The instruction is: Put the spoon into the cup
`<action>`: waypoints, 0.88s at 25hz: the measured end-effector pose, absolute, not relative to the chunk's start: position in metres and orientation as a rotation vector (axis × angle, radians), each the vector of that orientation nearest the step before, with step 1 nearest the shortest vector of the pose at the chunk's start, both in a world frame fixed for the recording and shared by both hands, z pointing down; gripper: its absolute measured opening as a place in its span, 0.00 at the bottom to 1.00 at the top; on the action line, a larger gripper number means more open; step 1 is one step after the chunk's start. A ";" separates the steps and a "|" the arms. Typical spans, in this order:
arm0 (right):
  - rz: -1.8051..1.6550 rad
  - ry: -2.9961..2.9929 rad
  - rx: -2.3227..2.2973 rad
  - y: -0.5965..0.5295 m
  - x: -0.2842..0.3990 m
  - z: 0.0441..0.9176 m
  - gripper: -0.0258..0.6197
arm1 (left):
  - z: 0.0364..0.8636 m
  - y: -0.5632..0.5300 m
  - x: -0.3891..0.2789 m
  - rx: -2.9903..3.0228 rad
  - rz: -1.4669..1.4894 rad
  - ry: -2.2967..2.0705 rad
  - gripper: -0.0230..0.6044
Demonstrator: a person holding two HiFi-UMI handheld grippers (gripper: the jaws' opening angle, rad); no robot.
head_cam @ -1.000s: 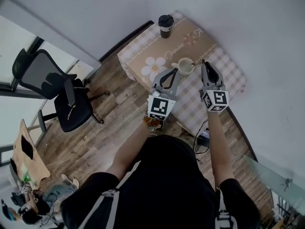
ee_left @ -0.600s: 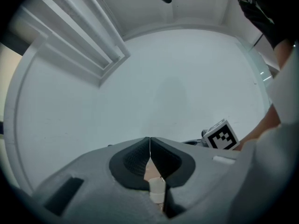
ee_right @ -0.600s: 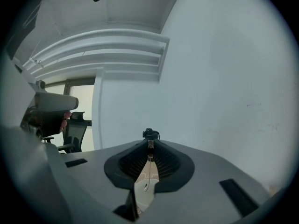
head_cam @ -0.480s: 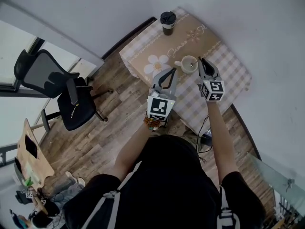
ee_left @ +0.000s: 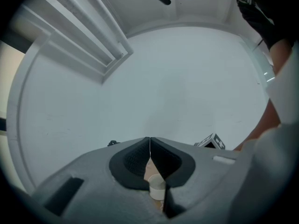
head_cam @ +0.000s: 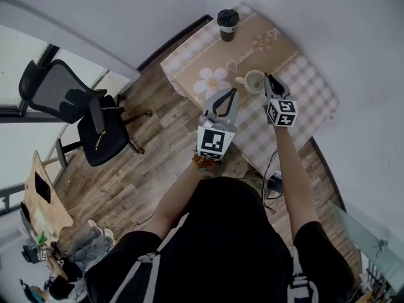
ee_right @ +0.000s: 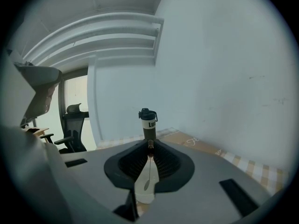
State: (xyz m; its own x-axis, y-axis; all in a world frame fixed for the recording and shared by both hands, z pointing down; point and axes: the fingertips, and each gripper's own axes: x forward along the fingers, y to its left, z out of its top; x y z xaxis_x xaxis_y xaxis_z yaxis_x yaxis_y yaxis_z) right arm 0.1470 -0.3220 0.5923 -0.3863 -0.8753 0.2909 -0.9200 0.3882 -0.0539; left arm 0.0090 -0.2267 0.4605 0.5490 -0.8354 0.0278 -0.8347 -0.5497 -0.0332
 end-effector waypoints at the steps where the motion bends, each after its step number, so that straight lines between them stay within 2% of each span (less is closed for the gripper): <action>1: 0.312 -2.427 1.596 -0.323 0.146 0.596 0.10 | 0.462 -0.227 0.008 -2.752 -0.066 1.487 0.06; 22: 0.552 -2.360 1.677 -0.335 0.161 0.643 0.10 | 0.473 -0.230 0.008 -2.775 -0.088 1.502 0.06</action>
